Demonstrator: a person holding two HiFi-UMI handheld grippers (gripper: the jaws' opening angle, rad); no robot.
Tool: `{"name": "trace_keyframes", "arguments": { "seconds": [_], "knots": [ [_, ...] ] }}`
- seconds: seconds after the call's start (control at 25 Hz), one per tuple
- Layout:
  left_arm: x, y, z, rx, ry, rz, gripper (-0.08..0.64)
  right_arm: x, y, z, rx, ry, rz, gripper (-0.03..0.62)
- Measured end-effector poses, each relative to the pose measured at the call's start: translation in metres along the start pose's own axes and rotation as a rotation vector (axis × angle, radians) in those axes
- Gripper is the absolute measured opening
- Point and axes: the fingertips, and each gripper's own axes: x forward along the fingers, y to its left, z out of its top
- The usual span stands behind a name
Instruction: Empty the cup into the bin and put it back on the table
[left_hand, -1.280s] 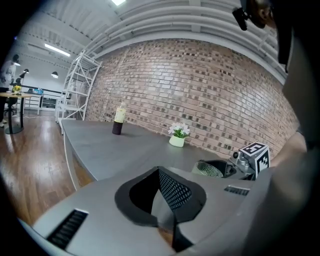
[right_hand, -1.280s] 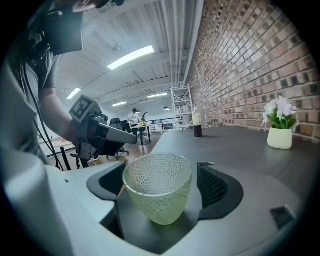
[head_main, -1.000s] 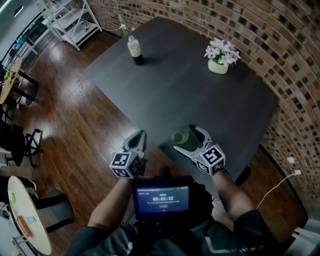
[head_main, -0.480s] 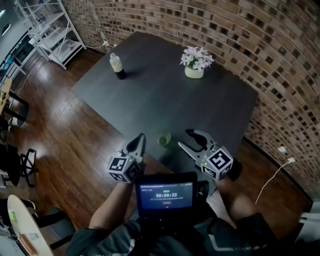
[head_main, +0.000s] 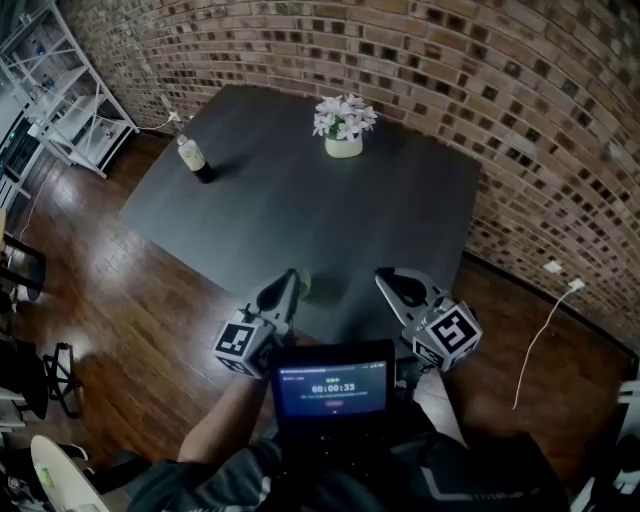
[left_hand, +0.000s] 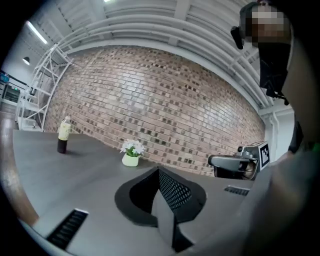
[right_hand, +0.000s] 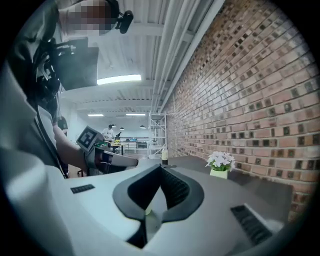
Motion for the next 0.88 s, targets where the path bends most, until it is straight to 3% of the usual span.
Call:
{"name": "trace_keyframes", "arguments": {
  "seconds": [0.24, 0.4, 0.88],
  "knots": [
    [0.014, -0.019, 0.000, -0.018, 0.000, -0.044, 0.003, -0.026, -0.013, -0.009, -0.046, 0.013, -0.081, 0.000],
    [0.017, -0.025, 0.000, -0.009, 0.007, -0.052, 0.003, -0.035, -0.019, -0.009, -0.021, 0.006, -0.109, 0.000],
    [0.007, -0.027, -0.008, -0.014, 0.024, -0.021, 0.003, -0.040, -0.021, -0.013, 0.010, -0.003, -0.118, 0.000]
  ]
}}
